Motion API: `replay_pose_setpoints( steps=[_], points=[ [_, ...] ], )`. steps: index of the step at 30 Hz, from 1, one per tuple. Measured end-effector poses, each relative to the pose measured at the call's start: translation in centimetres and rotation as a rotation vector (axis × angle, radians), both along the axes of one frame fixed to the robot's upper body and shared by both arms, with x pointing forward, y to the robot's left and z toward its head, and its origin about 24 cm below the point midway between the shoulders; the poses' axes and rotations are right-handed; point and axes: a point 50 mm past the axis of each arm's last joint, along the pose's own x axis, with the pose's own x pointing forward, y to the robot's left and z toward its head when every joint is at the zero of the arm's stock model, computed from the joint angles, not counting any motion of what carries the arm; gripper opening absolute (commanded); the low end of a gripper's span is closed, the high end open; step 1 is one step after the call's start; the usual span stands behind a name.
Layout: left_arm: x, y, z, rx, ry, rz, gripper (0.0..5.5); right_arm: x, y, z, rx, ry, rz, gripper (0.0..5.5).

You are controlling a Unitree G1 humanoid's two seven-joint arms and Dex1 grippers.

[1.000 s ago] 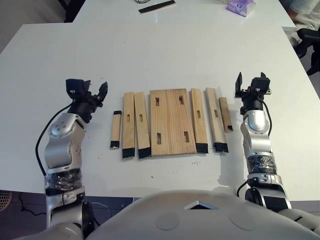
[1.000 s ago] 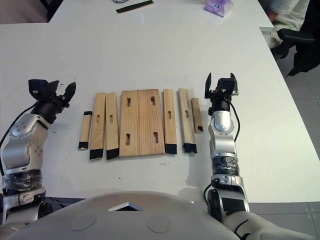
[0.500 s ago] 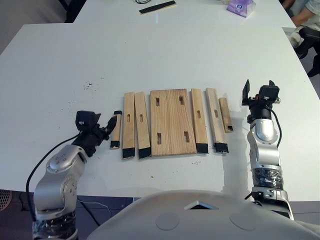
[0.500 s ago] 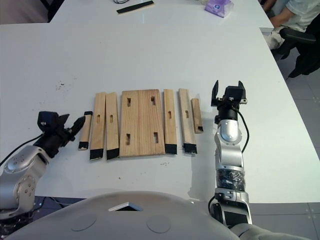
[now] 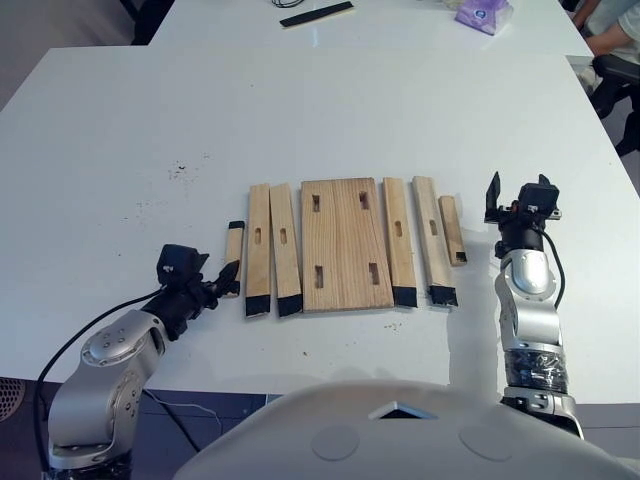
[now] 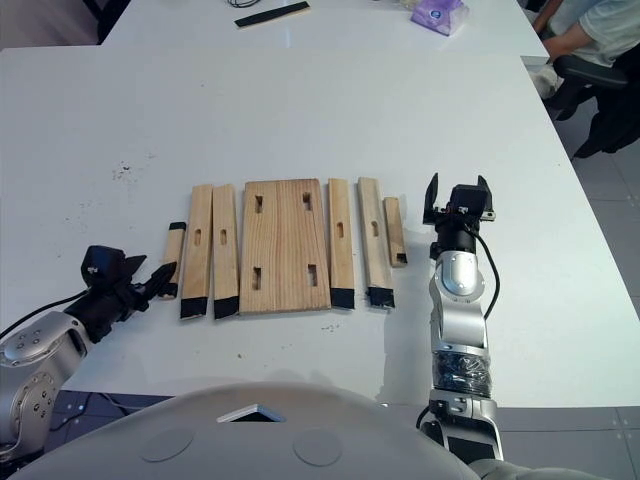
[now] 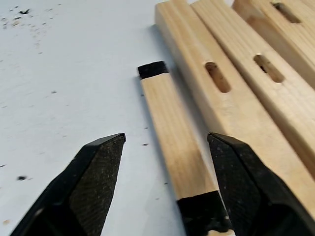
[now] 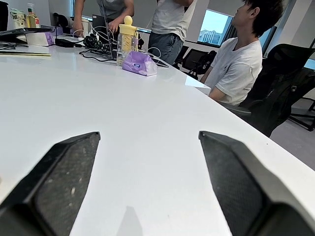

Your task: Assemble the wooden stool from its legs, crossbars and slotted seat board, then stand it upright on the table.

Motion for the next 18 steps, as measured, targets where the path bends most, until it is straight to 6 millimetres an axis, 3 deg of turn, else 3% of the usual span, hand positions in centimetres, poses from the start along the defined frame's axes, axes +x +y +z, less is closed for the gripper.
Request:
replay_pose_setpoints(
  steps=[6,12,18],
  points=[
    [-0.7,-0.3,-1.0,0.009,0.068,-0.041,3.11,0.0,0.3,-0.2,0.009,0.007,0.003,3.71],
    [0.0,1.2,-1.4,0.046,0.068,0.046,3.11,0.2,0.3,-0.5,0.013,0.015,0.001,3.71],
    [0.9,2.1,-1.9,0.034,0.050,0.141,2.17,1.1,0.4,-0.7,0.016,0.020,0.010,3.69]
  ],
)
